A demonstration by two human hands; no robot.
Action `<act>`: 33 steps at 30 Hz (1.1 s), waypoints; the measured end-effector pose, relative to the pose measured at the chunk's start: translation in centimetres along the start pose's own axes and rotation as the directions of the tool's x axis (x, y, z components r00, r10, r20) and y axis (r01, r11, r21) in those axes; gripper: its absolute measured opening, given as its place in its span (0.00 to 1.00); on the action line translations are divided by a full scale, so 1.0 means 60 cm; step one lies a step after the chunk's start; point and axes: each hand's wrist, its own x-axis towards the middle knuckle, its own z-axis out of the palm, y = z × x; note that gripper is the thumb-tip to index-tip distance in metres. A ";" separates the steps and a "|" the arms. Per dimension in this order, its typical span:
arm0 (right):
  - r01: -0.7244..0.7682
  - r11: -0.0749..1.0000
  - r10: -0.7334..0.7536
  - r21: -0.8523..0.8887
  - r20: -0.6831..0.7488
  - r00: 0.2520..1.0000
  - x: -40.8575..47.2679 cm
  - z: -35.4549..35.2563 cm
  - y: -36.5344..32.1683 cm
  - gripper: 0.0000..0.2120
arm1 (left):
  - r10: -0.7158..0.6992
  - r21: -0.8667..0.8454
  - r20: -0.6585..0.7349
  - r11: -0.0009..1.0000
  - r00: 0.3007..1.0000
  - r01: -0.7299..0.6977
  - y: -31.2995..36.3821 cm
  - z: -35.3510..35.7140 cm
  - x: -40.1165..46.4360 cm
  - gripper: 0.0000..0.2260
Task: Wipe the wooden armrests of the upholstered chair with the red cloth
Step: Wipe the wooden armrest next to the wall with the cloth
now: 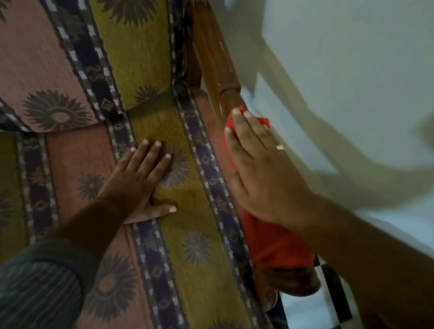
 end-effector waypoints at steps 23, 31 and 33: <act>-0.046 0.996 0.051 0.074 -0.057 0.997 0.080 -0.007 0.009 0.36 | -0.035 0.015 0.067 0.999 0.997 0.034 0.003 -0.006 0.003 0.53; -0.020 0.998 0.022 0.055 -0.033 0.999 0.094 -0.006 0.013 0.34 | -0.064 -0.009 0.060 0.998 0.996 0.064 0.006 -0.008 0.003 0.54; -0.028 0.994 0.031 0.106 -0.028 0.999 0.114 -0.011 0.018 0.35 | -0.064 -0.016 0.068 0.998 0.996 0.065 0.009 -0.009 0.002 0.54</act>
